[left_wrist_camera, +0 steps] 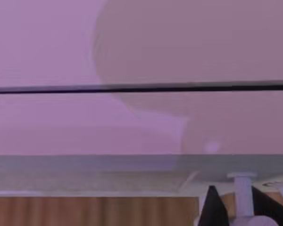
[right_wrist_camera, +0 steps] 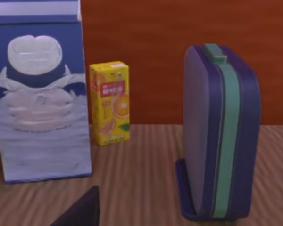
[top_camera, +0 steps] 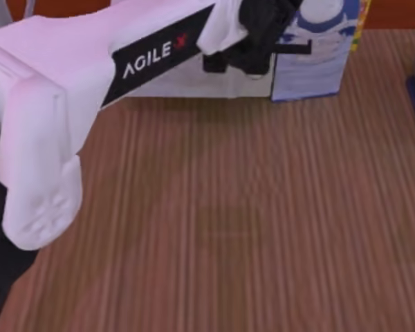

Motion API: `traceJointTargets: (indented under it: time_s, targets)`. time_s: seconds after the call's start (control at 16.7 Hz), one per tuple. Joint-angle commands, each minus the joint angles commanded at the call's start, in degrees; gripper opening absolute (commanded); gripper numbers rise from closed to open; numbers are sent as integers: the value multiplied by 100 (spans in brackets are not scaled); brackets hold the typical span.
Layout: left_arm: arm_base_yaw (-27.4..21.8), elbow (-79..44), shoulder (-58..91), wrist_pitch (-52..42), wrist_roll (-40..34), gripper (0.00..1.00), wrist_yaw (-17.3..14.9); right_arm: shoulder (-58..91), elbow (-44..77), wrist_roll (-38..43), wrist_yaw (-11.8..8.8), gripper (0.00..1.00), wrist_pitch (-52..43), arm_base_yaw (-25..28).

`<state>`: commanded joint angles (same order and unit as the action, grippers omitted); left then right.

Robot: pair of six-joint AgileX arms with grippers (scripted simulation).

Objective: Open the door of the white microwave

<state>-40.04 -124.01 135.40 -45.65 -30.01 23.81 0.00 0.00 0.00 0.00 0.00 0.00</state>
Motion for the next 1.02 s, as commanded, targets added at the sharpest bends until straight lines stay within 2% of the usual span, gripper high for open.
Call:
traceJointTargets:
  time_s: [0.18, 0.36, 1.02]
  targets:
    - [130, -746, 198, -1093, -250, 0, -340, 0, 0, 0, 0, 100, 0, 0]
    - [214, -1168, 313, -1645, -394, 0, -550, 0, 0, 0, 0, 100, 0, 0]
    - [227, -1229, 329, -1717, -413, 0, -581, 0, 0, 0, 0, 100, 0, 0]
